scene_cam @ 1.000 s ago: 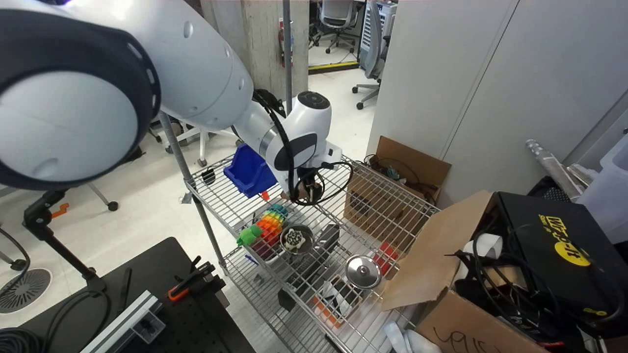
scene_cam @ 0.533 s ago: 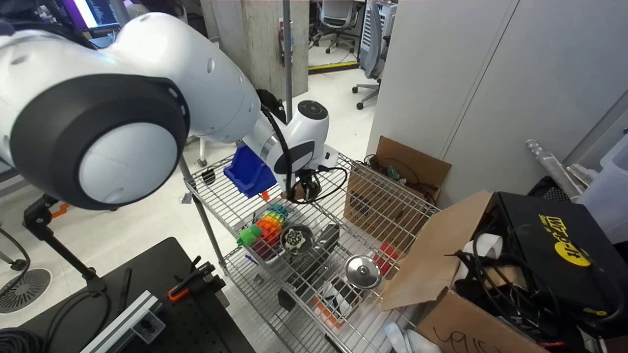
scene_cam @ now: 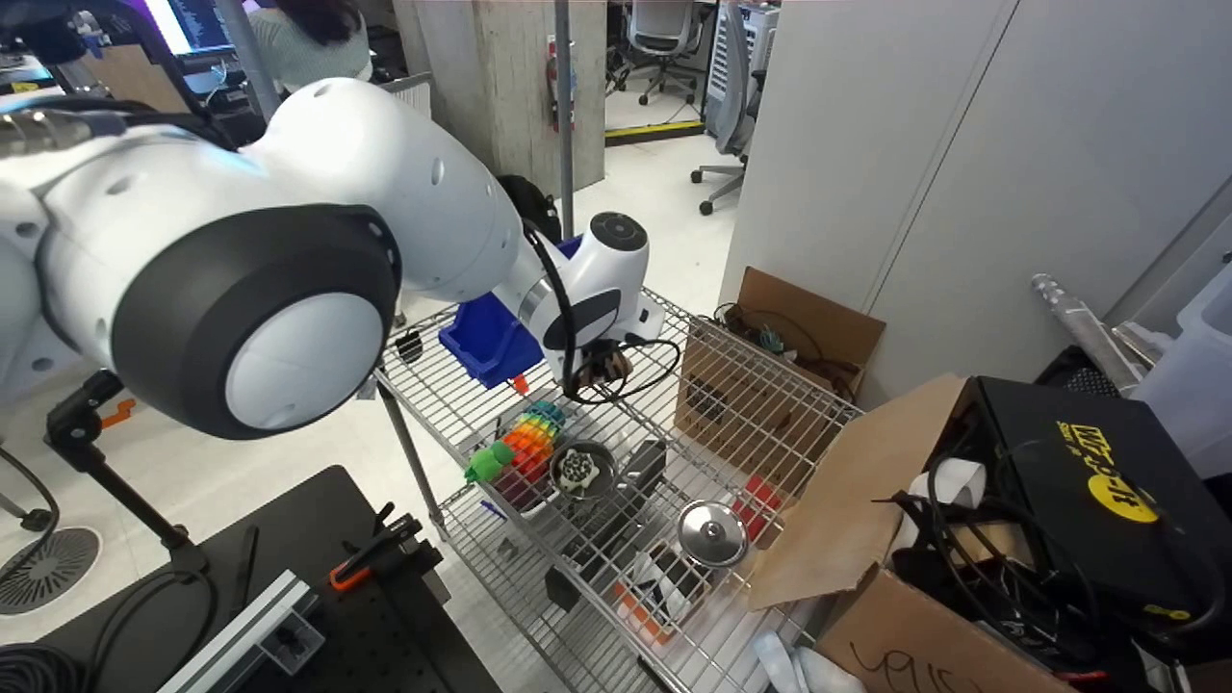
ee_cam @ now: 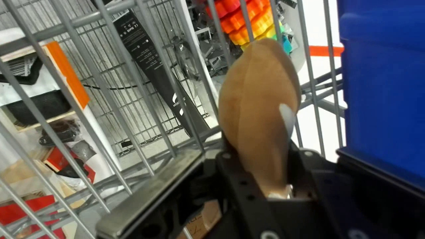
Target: Move the bread roll to the right
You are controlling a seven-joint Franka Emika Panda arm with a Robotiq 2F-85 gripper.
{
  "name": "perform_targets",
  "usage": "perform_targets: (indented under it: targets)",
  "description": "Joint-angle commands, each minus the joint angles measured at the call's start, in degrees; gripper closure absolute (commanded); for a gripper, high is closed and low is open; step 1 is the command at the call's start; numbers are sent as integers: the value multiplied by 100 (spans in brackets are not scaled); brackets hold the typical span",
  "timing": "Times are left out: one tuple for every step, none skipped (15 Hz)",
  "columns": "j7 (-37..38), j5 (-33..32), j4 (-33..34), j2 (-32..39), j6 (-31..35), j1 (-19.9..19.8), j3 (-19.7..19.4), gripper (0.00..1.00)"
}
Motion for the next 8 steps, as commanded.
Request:
perform_targets:
  targets:
    - [-190,250,-56,-303,63,-156,257,97]
    - [-283,267,-176,-493,81,-212,313,99]
    - [-299,285,-220,-613,71,-247,321,100]
    - [-303,299,-242,-721,27,-298,308,96]
    - [-238,281,-209,-780,-27,-326,210,100]
    - [-180,250,-160,-814,-45,-340,115,97]
    - [-111,210,-33,-768,-124,-377,-4,97]
    - [-39,163,64,-727,-165,-392,-131,97]
